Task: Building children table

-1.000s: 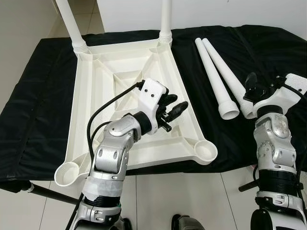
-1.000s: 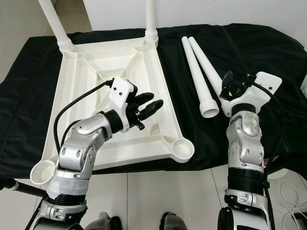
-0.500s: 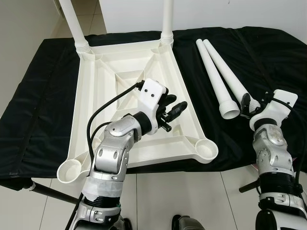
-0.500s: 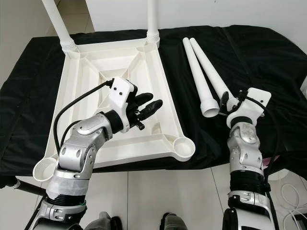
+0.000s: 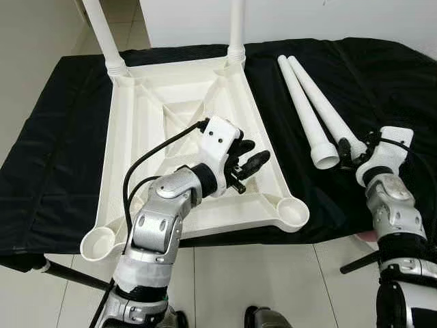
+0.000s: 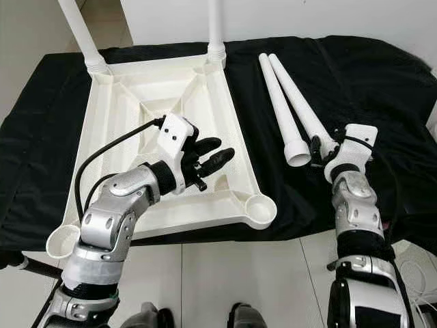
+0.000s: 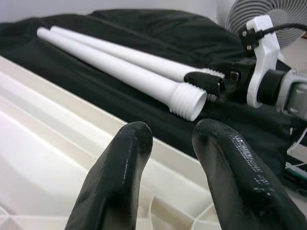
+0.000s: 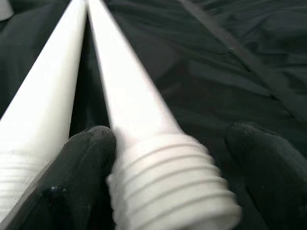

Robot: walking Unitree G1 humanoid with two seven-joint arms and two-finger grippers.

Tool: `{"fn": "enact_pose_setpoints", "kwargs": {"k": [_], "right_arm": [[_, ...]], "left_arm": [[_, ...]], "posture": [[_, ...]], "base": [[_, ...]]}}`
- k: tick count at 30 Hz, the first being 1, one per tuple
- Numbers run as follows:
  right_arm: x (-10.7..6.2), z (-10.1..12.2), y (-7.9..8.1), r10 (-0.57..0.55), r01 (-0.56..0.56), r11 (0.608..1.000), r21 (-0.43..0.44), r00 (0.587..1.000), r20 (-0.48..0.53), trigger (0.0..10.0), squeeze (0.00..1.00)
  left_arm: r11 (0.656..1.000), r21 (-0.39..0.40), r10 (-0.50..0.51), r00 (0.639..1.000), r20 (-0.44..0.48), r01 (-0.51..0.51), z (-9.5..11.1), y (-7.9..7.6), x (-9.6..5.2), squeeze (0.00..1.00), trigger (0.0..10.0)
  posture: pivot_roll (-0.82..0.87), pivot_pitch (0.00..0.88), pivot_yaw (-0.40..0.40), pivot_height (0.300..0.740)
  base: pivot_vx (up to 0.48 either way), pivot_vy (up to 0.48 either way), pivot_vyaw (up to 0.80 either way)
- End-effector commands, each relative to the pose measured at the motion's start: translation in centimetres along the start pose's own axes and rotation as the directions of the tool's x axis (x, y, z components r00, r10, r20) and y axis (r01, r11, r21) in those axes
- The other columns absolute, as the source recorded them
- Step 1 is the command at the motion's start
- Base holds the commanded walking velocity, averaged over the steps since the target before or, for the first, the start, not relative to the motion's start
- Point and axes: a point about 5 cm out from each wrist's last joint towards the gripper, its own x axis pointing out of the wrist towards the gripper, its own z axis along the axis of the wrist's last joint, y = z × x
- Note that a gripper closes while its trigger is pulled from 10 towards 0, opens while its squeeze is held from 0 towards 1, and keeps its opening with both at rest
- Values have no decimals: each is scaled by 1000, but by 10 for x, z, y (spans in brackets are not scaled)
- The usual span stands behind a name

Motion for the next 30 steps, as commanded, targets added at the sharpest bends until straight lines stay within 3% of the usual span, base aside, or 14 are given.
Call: {"fn": "enact_pose_setpoints", "kwargs": {"k": [1, 5, 23, 24, 28, 29, 30], "right_arm": [[2, -7, 5, 63, -63, 998, -16, 998, -28, 10000, 0], [8, -4, 10, 144, -145, 988, -46, 989, -20, 10000, 0], [17, -8, 21, 276, -281, 958, -56, 957, -87, 10000, 0], [18, -8, 23, 290, -295, 954, -52, 953, -88, 2196, 0], [18, -8, 25, 299, -304, 951, -48, 950, -88, 2196, 0], [19, -9, 28, 330, -335, 942, -36, 939, -100, 0, 0], [19, -9, 28, 330, -335, 942, -36, 939, -100, 0, 0]], "left_arm": [[1000, 2, 28, 1000, -5, -28, 1, 1, -2, 0, 10000], [1000, -3, 29, 1000, -6, -29, 3, -1, -3, 0, 10000], [999, -1, 42, 999, -17, -42, 5, -2, -7, 0, 10000], [999, 1, 43, 999, -15, -43, 5, -2, -7, 0, 10000], [999, 3, 44, 999, -14, -44, 5, -2, -7, 0, 10000], [999, 9, 46, 999, -12, -46, 7, -2, -6, 0, 10000], [999, 9, 46, 999, -12, -46, 7, -2, -6, 0, 10000]], "posture": [[-76, 176, 97, 740], [-58, 184, 98, 740], [-36, 197, 97, 740], [-40, 197, 96, 740], [-40, 197, 96, 740], [-42, 196, 91, 740], [-42, 196, 91, 740]], "base": [[0, 0, 0], [0, 0, 0], [0, 0, 0], [0, 0, 0], [0, 0, 0], [0, 0, 0], [0, 0, 0]]}}
